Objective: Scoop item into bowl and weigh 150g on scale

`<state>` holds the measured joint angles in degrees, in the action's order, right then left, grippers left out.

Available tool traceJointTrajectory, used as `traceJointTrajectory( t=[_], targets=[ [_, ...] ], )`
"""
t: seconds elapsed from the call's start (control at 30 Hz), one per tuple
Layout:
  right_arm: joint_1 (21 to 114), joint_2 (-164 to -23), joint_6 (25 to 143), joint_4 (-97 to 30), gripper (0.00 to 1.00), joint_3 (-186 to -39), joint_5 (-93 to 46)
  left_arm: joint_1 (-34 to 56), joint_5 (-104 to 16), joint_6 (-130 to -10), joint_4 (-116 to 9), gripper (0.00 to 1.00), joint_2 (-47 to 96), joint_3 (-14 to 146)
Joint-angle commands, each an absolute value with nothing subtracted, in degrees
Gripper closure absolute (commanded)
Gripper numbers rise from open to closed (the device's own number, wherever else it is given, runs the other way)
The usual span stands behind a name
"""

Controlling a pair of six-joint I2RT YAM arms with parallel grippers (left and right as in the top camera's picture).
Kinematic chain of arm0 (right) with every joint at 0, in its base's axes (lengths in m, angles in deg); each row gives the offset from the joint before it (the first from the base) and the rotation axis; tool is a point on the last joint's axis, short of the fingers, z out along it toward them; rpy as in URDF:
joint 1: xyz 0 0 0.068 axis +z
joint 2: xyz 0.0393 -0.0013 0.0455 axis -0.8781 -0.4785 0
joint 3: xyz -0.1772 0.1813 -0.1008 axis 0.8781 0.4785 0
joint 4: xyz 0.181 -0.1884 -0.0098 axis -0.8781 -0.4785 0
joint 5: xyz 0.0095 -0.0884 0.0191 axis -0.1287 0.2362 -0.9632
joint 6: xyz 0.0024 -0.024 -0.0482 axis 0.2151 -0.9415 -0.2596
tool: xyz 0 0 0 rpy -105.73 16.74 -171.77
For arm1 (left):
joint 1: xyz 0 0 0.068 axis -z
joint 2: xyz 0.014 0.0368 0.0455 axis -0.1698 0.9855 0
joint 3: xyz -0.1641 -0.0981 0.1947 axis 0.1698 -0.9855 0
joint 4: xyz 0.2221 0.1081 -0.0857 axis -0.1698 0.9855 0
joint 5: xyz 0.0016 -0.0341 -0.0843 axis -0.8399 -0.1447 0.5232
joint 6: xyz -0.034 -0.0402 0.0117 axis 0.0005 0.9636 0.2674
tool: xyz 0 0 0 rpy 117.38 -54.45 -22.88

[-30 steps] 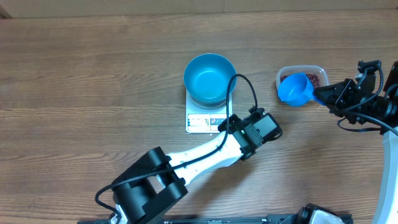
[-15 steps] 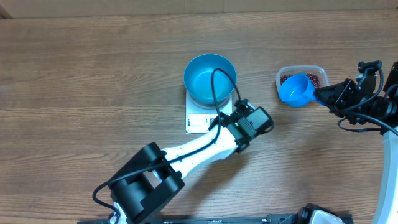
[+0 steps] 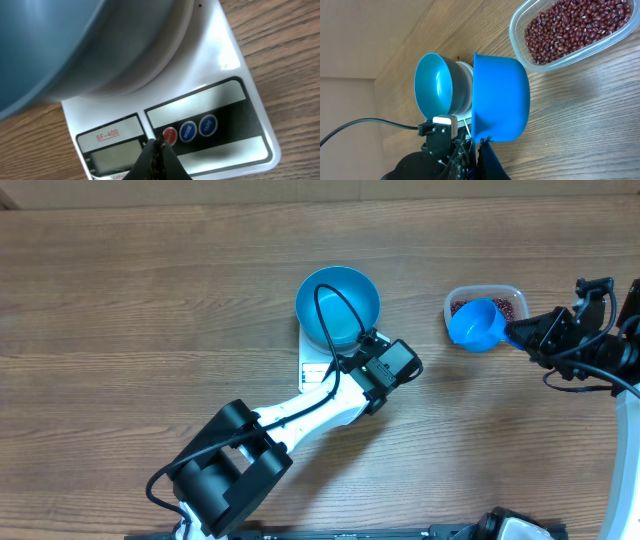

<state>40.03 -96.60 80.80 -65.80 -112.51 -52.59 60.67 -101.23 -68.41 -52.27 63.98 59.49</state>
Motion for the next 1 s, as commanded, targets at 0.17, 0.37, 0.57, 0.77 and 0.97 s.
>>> traceJointTrajectory(
  t=[0.17,0.37,0.57,0.77,0.97],
  targets=[
    [39.81,-95.7,80.34,-65.71,0.96,-114.06,-52.49,60.21,-98.39,-70.12,-57.3,0.96,62.86,56.21],
    [39.81,-95.7,80.34,-65.74,0.96,-114.06,-52.46,59.66,-98.44,-70.23,-58.55,0.96,63.08,55.62],
    [39.81,-95.7,80.32,-65.93,0.96,-114.06,-52.46,58.86,-98.17,-70.18,-58.66,0.96,64.61,55.62],
    [39.81,-95.7,80.32,-65.93,0.96,-114.06,-52.46,58.86,-97.52,-70.21,-58.63,0.96,64.61,55.62],
    [39.81,-95.7,80.32,-65.91,0.96,-114.06,-52.46,58.86,-96.05,-70.23,-58.22,0.96,64.61,55.62]
  ],
)
